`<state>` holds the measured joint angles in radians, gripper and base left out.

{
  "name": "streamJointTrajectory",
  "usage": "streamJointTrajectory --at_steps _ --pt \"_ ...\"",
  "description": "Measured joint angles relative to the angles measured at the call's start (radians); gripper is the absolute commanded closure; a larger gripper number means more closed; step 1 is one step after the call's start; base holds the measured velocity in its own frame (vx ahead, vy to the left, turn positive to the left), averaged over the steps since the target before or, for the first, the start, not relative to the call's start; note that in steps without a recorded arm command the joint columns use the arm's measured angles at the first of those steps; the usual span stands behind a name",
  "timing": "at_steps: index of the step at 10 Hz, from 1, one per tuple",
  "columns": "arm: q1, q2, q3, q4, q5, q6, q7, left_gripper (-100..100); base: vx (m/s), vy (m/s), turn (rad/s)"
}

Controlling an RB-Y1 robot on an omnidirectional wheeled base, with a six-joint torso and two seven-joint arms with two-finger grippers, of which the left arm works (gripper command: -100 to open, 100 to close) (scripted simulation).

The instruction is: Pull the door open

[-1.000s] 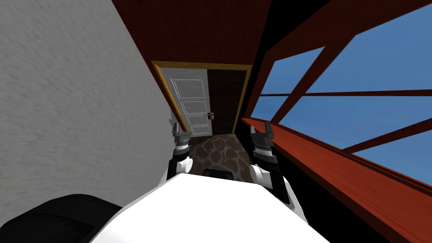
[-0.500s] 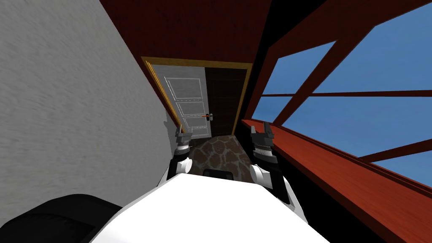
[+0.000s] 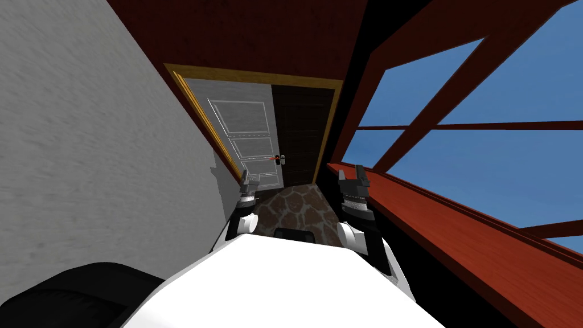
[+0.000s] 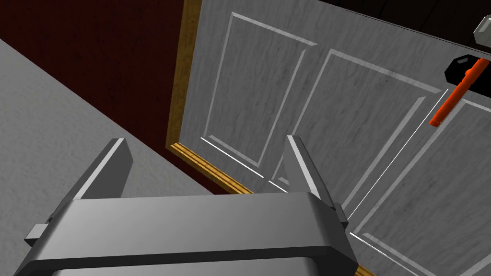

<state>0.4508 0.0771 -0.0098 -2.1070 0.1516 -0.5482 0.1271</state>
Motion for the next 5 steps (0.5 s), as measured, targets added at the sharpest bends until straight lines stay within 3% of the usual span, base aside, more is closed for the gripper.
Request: streamJointTrajectory --at_steps 2,5 --pt "0.007 0.006 0.013 0.037 0.008 0.01 -0.013 -100 0.22 0.024 -0.06" --pt "-0.003 0.014 0.037 0.082 0.02 0.037 -0.029 -100 0.135 0.013 -0.047"
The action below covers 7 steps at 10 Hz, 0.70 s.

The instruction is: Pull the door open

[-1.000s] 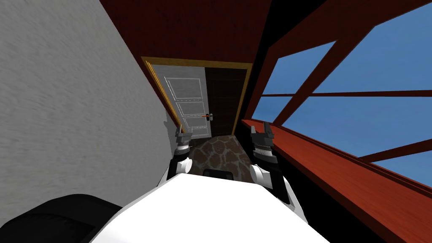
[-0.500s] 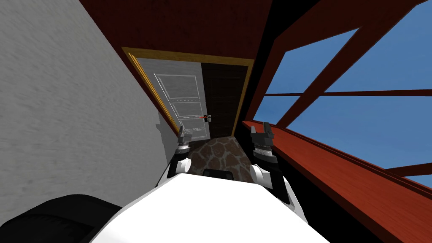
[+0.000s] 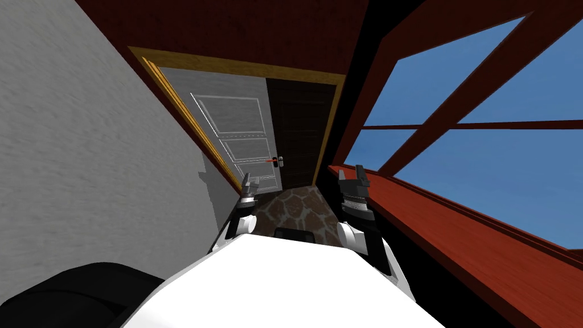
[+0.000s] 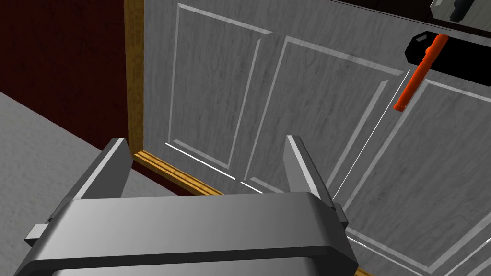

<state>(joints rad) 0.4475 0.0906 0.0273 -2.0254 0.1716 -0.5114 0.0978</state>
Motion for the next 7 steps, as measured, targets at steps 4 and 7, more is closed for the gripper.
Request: streamJointTrajectory --at_steps 4,7 --pt "-0.006 0.008 0.031 0.059 0.016 0.03 -0.021 -100 0.149 0.006 -0.051" --pt "-0.013 0.013 0.06 0.114 0.032 0.06 -0.041 -100 0.185 0.039 -0.061"
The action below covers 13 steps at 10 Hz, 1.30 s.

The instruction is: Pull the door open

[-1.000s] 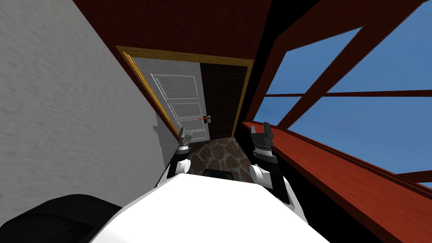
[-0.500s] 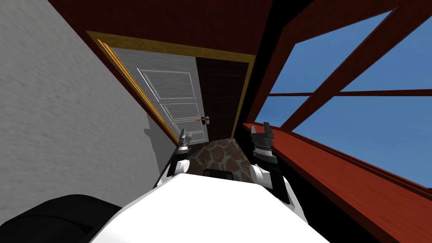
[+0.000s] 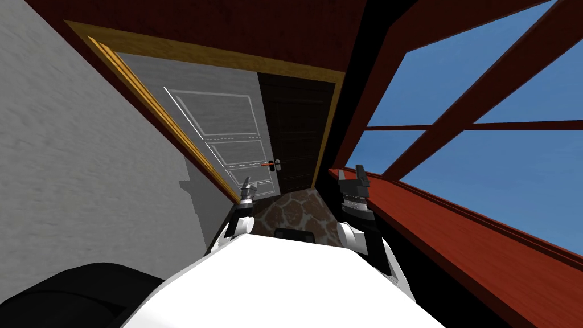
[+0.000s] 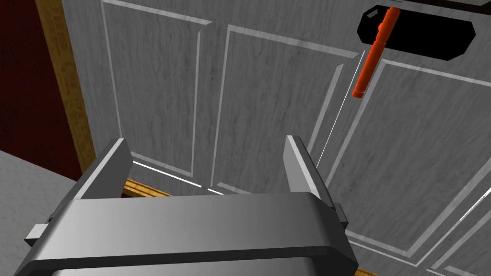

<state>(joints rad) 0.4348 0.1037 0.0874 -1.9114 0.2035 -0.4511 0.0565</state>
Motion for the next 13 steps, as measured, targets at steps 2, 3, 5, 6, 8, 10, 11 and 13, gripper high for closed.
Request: streamJointTrajectory --at_steps 2,3,5,6,8,10,11,13 --pt "-0.011 0.001 0.016 0.042 0.007 0.018 -0.015 -100 0.145 0.016 -0.049" --pt "-0.012 -0.004 0.018 0.057 0.008 0.023 -0.024 -100 0.141 0.022 -0.059" --pt "-0.006 0.003 0.034 0.088 0.018 0.029 -0.03 -100 0.134 0.015 -0.046" --pt "-0.009 0.008 0.045 0.104 0.024 0.039 -0.034 -100 0.152 0.024 -0.046" --pt "-0.013 0.009 0.059 0.135 0.031 0.053 -0.044 -100 0.155 0.023 -0.058" --pt "-0.018 0.011 0.074 0.171 0.04 0.067 -0.055 -100 0.171 0.024 -0.039" --pt "-0.024 0.011 0.082 0.188 0.043 0.075 -0.061 -100 0.198 0.024 -0.057" --pt "-0.022 0.005 0.092 0.224 0.048 0.082 -0.076 -100 0.188 0.025 -0.056"
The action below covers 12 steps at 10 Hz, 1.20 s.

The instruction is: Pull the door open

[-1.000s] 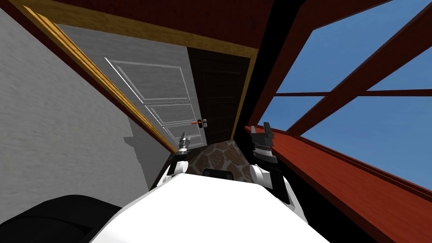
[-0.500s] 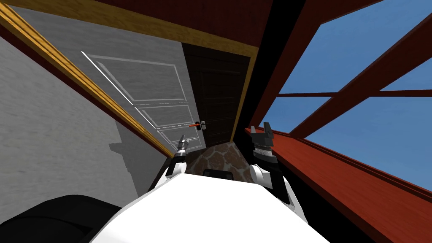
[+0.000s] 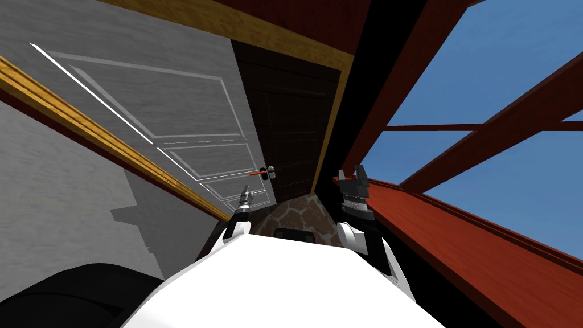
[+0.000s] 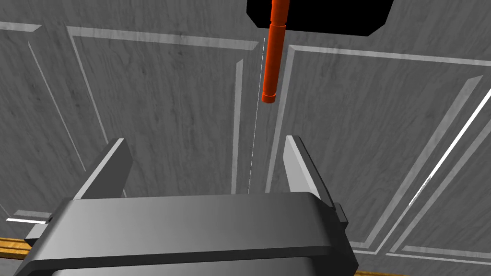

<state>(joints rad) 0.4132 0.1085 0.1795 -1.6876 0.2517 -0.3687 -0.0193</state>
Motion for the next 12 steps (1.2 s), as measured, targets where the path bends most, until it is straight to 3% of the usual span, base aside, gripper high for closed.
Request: streamJointTrajectory --at_steps 3,5,7,12 --pt "-0.003 0.005 0.026 0.039 0.015 0.028 -0.013 -100 0.197 0.067 -0.046" --pt "-0.009 0.008 0.038 0.078 0.022 0.033 -0.02 -100 0.207 0.021 -0.032" --pt "-0.013 0.004 0.044 0.088 0.023 0.043 -0.029 -100 0.077 0.003 -0.018" --pt "-0.017 0.093 0.122 0.187 0.058 0.023 0.024 -100 0.095 0.021 -0.042"
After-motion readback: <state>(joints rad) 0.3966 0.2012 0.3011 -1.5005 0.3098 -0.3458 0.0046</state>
